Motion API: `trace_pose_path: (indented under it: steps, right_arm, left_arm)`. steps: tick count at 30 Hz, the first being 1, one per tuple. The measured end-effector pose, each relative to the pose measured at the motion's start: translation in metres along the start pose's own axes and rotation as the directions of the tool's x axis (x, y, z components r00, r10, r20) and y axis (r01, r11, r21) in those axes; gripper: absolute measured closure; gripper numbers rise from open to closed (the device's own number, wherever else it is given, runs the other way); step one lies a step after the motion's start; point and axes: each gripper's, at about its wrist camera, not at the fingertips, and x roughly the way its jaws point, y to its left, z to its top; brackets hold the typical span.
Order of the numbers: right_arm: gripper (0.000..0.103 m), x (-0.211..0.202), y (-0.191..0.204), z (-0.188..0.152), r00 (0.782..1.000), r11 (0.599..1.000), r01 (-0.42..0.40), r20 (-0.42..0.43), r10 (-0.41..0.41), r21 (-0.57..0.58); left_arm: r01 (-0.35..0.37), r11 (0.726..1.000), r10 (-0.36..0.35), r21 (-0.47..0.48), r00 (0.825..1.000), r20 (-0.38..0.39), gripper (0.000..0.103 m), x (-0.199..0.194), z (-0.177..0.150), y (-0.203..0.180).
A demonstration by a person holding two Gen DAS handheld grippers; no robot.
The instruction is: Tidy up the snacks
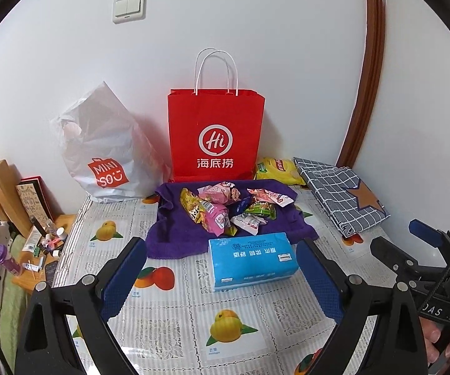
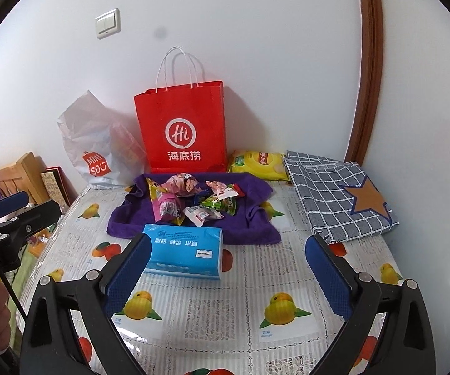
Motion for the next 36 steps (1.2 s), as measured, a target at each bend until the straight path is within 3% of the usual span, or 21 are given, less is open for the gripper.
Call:
trace_pose_path:
  steps: [36]
  right_arm:
    - [0.005,-0.0003,-0.0044,-0.0016,1.0,1.0,-0.001,0.003,0.001,0.018]
  left_arm:
    - [-0.001,1.0,0.001,-0.007,1.0,-0.013,0.006,0.0014,-0.0005,0.0015]
